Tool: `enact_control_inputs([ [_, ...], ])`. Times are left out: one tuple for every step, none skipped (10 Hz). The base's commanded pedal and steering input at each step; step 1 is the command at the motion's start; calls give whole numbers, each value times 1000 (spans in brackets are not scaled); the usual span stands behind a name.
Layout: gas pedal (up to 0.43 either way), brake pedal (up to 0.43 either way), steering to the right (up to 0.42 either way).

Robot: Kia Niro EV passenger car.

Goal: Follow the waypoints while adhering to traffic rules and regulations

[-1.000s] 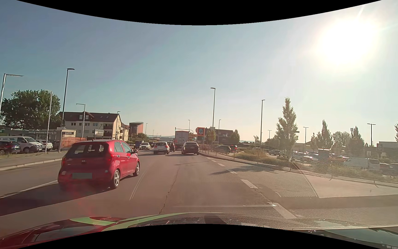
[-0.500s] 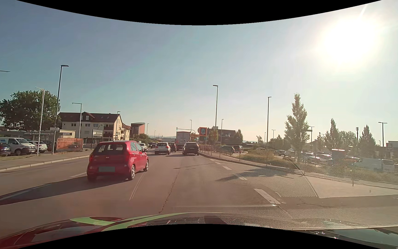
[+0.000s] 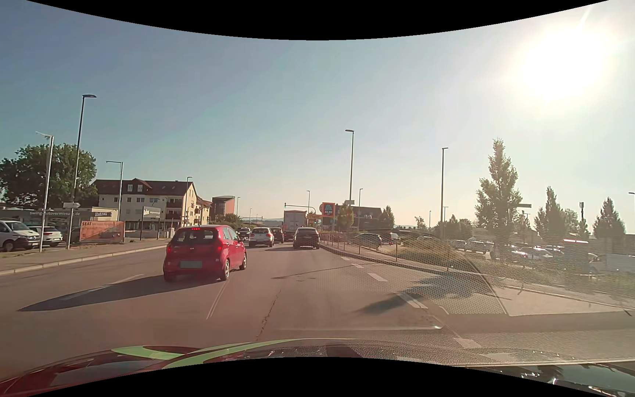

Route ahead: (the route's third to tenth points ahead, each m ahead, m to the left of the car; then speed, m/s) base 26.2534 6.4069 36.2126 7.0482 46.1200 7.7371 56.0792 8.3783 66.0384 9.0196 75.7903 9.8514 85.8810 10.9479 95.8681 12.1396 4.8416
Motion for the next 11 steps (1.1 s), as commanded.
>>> enact_control_inputs([
  [358,0,-29],
  [350,0,-28],
  [350,0,-24],
  [350,0,-20],
  [350,0,-19],
  [339,0,-19],
  [287,0,-20],
  [157,0,-21],
  [0,0,-23],
  [0,0,-23],
  [0,0,-23],
])
